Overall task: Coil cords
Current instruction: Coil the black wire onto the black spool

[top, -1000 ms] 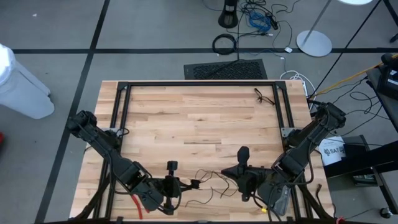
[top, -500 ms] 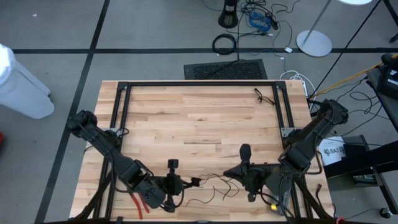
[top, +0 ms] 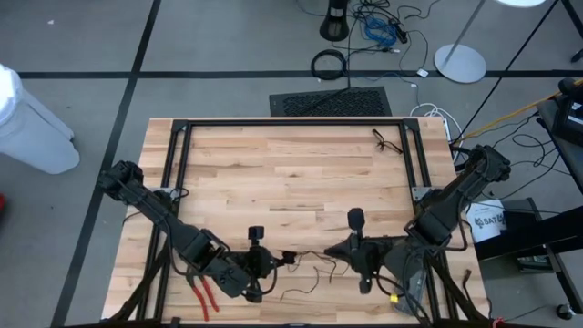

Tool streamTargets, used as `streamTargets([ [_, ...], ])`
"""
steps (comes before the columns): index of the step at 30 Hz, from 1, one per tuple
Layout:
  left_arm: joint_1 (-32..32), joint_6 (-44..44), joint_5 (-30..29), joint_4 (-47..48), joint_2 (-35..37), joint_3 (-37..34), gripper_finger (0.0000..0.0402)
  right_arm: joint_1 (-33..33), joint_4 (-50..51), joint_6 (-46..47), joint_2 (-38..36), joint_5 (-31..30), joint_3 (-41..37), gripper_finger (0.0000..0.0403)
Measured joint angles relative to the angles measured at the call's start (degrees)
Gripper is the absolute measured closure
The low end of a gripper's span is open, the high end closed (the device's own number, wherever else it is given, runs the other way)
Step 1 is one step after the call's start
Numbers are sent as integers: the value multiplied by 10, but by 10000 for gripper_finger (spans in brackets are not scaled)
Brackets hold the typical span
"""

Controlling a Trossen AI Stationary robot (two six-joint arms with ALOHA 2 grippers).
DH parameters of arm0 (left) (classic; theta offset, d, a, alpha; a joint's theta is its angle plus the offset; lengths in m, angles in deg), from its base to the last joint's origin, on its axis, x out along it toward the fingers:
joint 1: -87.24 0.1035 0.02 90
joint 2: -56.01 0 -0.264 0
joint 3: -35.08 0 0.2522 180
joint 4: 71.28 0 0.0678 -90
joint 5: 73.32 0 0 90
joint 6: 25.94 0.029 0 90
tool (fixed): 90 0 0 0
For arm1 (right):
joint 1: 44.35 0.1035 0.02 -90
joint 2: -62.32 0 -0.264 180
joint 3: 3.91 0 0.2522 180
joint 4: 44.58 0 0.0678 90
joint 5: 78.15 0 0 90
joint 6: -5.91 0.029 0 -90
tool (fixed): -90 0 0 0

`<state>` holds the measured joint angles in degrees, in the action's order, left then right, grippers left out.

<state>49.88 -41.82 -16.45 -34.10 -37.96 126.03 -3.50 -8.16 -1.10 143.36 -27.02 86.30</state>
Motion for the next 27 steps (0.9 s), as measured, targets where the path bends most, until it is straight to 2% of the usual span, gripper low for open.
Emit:
streamTargets([
  [11,-2,1,0,0,0,0,392,13,34,103,25,5,0,403],
  [18,-2,7,0,0,0,0,392,1,24,90,30,35,0,403],
  [27,14,18,-1,1,0,0,392,0,-29,29,30,63,0,403],
])
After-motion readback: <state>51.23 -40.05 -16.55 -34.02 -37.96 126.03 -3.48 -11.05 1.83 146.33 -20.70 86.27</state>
